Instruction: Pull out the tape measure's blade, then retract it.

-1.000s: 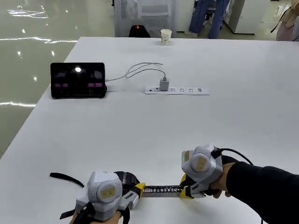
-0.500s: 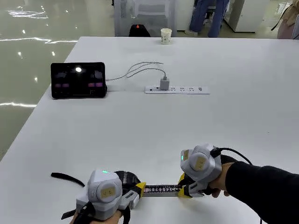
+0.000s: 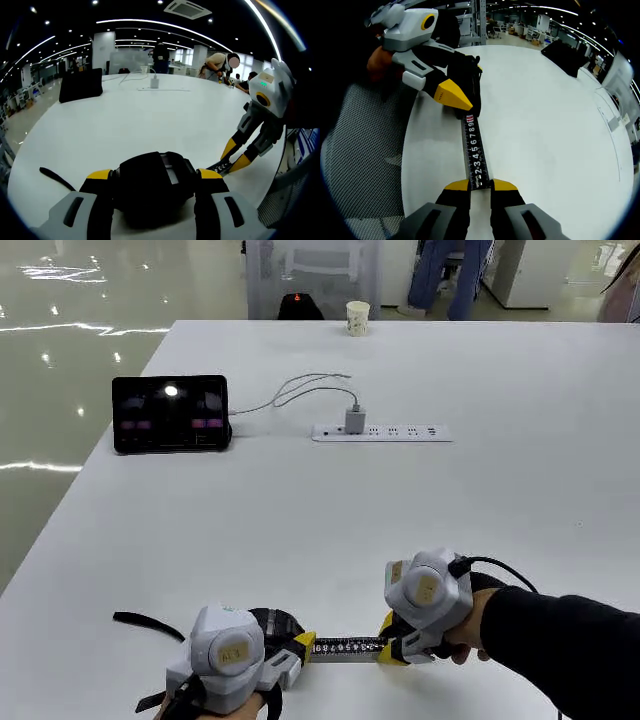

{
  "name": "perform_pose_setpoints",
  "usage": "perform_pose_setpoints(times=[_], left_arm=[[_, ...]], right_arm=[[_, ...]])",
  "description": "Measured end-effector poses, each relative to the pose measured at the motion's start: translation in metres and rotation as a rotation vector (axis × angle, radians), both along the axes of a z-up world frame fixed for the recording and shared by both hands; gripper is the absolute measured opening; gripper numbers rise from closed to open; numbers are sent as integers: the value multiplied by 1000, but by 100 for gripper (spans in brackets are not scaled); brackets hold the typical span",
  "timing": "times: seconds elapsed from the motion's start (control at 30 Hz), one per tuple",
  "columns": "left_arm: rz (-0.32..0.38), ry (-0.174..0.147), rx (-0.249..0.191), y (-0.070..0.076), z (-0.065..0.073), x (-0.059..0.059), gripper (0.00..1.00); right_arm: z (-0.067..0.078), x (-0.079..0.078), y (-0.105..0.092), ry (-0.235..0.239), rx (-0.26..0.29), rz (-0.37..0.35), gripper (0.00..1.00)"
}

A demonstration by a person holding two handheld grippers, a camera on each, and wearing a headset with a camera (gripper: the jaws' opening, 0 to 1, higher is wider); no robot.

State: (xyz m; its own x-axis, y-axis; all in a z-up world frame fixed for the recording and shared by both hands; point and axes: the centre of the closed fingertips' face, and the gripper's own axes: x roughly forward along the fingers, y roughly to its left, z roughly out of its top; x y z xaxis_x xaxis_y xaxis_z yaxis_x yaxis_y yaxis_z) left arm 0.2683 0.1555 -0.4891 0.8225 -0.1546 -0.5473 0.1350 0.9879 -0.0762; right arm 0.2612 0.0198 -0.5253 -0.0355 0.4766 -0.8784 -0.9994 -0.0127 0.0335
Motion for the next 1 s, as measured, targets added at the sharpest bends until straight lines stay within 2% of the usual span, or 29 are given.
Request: perform_pose_setpoints(times=[1.0], left_arm=[[3, 6, -7, 1, 0, 0, 60]], right_arm=[[2, -2, 18, 0, 37, 4, 11]])
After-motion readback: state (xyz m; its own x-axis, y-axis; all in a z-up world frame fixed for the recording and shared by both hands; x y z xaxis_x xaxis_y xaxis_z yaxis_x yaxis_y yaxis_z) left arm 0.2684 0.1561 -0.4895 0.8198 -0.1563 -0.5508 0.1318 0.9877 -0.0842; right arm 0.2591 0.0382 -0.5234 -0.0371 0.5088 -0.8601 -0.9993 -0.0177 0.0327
